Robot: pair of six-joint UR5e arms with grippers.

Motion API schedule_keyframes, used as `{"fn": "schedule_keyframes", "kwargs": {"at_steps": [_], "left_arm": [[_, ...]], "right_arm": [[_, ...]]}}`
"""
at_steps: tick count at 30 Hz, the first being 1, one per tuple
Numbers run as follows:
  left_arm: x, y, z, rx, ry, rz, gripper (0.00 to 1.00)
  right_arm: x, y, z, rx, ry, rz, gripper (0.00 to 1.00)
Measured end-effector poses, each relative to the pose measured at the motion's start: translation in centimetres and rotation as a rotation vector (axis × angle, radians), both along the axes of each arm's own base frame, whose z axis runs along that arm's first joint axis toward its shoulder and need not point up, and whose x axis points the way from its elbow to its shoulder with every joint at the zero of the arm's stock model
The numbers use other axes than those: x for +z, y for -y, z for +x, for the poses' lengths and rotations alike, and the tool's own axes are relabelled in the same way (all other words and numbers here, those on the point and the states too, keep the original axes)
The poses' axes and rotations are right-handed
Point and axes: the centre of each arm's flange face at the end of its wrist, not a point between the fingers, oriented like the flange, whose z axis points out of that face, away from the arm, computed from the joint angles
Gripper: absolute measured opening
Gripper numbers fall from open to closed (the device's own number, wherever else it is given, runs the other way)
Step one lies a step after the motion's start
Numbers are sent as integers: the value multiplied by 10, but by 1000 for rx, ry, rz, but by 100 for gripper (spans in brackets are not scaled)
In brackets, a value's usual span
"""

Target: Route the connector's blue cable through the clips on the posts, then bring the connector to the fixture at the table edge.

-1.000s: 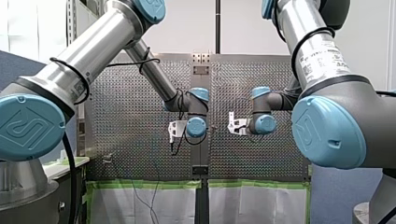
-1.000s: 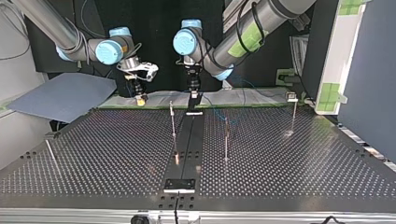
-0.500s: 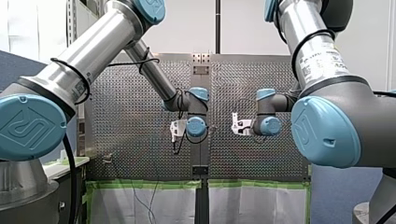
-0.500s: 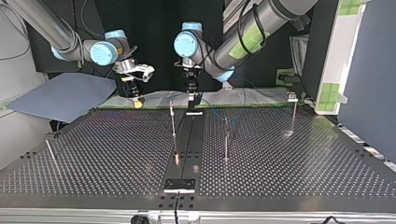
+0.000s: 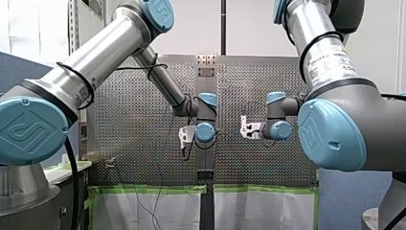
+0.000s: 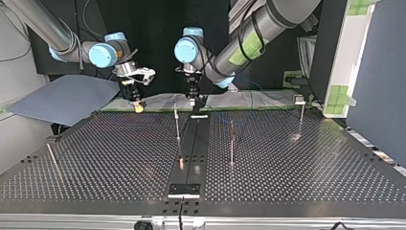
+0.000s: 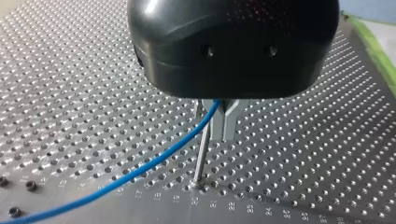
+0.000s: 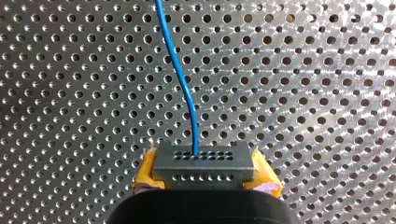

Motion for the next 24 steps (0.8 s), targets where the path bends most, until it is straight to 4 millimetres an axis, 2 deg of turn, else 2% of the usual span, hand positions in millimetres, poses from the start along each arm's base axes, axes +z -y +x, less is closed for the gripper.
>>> {"fn": "schedule_keyframes", "kwargs": {"at_steps": [6, 24], "left_arm": [[6, 0, 10, 14, 4, -25, 0], [7, 4, 14, -16, 16, -43, 0]], "right_arm": [[0, 6, -7, -1, 9, -11, 0], [-2, 15, -19, -6, 36, -5, 0]]}}
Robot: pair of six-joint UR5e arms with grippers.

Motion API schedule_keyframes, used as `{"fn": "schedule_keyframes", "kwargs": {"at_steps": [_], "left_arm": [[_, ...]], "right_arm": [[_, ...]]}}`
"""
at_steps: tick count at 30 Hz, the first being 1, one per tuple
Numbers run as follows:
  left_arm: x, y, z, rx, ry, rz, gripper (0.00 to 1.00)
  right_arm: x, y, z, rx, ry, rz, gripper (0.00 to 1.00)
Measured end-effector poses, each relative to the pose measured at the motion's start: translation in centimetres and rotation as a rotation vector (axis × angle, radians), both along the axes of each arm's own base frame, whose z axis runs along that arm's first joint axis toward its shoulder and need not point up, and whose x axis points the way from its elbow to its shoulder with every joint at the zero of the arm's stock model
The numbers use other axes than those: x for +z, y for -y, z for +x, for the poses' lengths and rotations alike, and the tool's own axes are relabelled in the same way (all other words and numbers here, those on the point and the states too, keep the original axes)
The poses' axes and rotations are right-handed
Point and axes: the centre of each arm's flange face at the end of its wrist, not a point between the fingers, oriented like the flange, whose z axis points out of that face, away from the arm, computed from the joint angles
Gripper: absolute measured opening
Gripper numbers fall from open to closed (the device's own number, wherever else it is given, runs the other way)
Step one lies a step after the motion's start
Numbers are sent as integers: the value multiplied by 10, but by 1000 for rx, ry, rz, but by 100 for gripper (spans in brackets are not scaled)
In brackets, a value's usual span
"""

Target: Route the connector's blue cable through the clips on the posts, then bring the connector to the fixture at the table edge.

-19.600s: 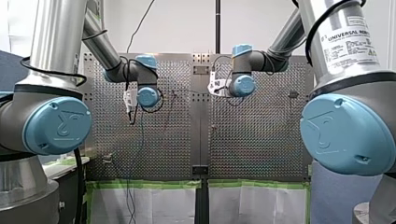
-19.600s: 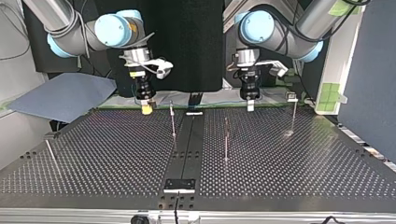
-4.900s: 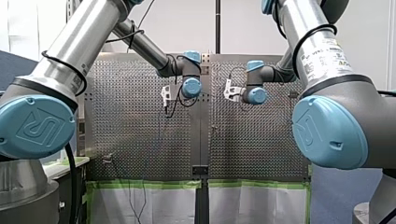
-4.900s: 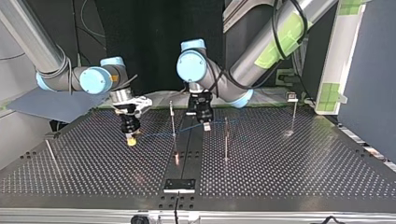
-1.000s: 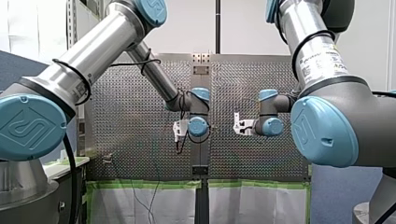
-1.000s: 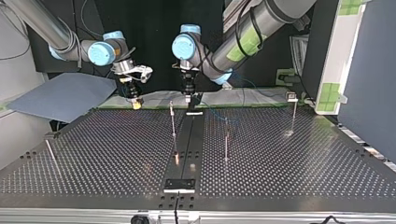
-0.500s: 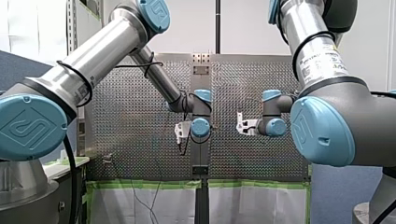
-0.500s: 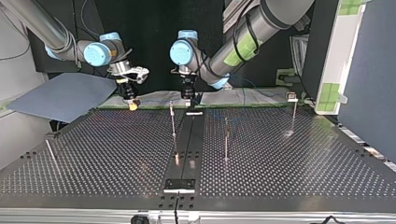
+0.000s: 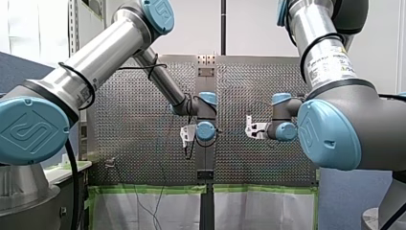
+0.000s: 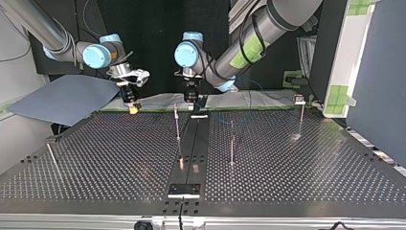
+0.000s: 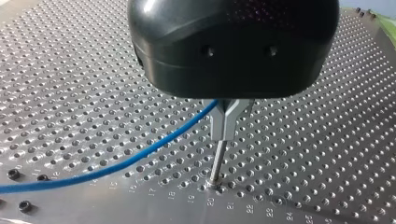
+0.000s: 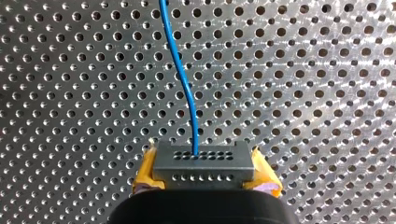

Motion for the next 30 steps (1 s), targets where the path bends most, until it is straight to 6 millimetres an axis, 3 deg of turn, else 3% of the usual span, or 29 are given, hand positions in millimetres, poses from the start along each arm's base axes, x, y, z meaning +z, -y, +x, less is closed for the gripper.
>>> {"fn": "schedule_keyframes", "kwargs": {"at_steps": [11, 30], "left_arm": [[-17, 0, 2, -7, -17, -18, 0], [-2, 2, 31, -24, 7, -74, 0]], "right_arm": [[-2, 2, -3, -6, 0, 4, 0], [-2, 10, -13, -37, 21, 4, 0]]}}
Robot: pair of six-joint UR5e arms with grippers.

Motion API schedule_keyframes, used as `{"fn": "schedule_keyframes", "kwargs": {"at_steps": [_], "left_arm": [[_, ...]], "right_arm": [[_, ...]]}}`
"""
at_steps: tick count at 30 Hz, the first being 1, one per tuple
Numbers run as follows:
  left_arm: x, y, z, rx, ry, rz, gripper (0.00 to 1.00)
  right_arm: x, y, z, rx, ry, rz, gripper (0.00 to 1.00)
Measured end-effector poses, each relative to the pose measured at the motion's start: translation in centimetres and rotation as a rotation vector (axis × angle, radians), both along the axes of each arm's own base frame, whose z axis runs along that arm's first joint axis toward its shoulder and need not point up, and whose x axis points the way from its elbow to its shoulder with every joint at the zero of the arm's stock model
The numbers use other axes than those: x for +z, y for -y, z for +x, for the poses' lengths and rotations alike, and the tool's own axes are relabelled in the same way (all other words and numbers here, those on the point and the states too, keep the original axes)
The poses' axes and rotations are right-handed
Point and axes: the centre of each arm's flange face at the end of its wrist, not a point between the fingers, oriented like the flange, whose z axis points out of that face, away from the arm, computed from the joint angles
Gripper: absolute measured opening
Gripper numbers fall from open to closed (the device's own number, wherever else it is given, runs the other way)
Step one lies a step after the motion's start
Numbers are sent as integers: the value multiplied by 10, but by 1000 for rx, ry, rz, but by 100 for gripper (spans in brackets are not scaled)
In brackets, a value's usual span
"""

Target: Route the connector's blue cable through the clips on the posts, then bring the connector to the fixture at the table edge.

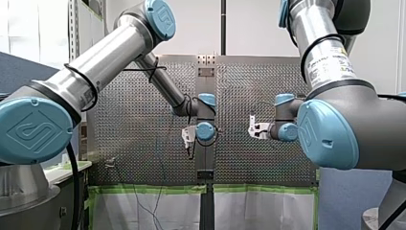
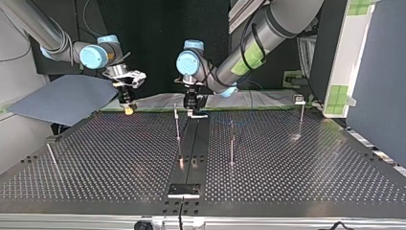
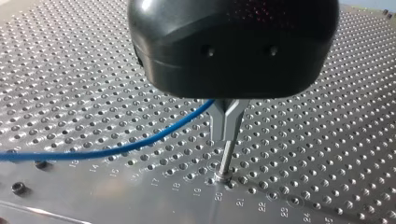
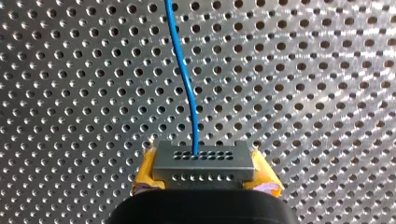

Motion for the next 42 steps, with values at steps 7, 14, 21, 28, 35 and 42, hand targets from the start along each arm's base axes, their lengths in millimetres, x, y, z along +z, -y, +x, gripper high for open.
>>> {"fn": "schedule_keyframes", "kwargs": {"at_steps": [7, 14, 21, 28, 35, 42], "left_arm": [[-2, -2, -1, 2, -16, 11, 0], [-3, -1, -4, 3, -19, 16, 0], [-6, 1, -9, -2, -23, 21, 0], [-8, 2, -11, -7, -28, 22, 0], [-9, 2, -10, -12, -27, 20, 0], [-25, 0, -9, -15, -45, 33, 0]], "right_arm": [[2, 4, -2, -6, 11, -4, 0], [1, 4, -2, -5, 12, -4, 0], [0, 3, -1, -2, 11, 0, 0], [-2, 1, 0, 2, 8, 8, 0], [-4, 0, 1, 3, 4, 16, 0], [-5, 0, 0, 0, 3, 18, 0]]}}
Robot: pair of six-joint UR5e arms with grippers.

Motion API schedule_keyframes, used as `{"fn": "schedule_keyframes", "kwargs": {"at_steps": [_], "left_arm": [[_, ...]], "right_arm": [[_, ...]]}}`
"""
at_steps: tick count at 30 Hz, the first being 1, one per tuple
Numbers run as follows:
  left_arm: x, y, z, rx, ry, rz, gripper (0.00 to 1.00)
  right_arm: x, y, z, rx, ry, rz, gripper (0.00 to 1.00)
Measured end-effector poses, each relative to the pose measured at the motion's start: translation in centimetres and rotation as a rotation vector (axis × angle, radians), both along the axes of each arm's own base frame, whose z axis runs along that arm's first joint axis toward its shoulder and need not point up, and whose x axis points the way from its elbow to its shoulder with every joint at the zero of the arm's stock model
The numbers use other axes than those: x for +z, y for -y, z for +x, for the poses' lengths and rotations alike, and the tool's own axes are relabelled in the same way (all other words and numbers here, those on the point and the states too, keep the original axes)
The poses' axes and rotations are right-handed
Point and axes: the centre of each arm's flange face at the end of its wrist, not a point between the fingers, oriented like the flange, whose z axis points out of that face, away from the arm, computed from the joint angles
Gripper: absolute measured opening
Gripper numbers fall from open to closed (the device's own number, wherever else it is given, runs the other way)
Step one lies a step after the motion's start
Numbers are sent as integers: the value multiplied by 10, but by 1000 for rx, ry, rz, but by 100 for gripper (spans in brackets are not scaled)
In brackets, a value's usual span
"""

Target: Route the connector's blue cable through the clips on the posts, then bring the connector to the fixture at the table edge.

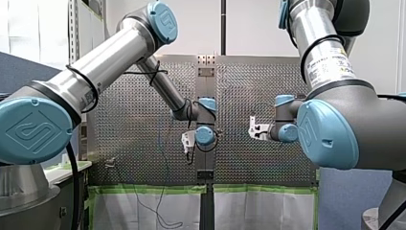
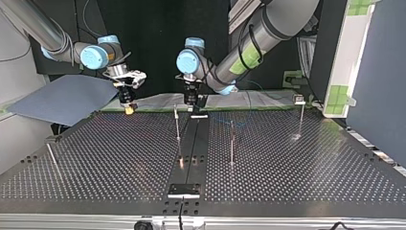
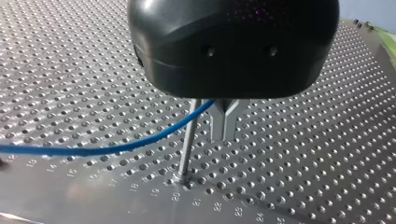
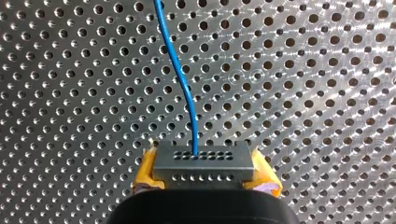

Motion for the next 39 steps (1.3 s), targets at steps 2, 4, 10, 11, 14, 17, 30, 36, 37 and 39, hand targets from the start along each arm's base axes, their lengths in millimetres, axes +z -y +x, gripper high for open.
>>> {"fn": "schedule_keyframes", "kwargs": {"at_steps": [2, 4, 10, 11, 14, 17, 30, 36, 37, 39], "left_arm": [[-1, -2, 2, 4, 0, 0, 0], [-1, -4, 5, 9, 1, -1, 0], [0, -10, 12, 20, 4, -4, 0], [0, -11, 14, 22, 5, -4, 0], [2, -12, 17, 24, 9, -8, 0], [5, -12, 21, 24, 14, -13, 0], [20, -5, 33, 15, 31, -26, 0], [20, -8, 37, 16, 30, -27, 0], [19, -8, 38, 15, 30, -27, 0], [19, -10, 41, 17, 29, -27, 0]], "right_arm": [[0, 1, -1, -2, 0, 0, 0], [0, 1, -2, -3, 1, 0, 0], [-2, 4, -2, -6, 4, -2, 0], [-2, 5, -2, -6, 4, -2, 0], [-1, 6, -2, -8, 5, -5, 0], [1, 9, -2, -9, 6, -8, 0], [4, 18, -7, -20, 13, -20, 0], [-1, 30, -9, -26, 16, -17, 0], [-1, 32, -9, -27, 17, -19, 0], [-1, 36, -9, -26, 20, -23, 0]]}}
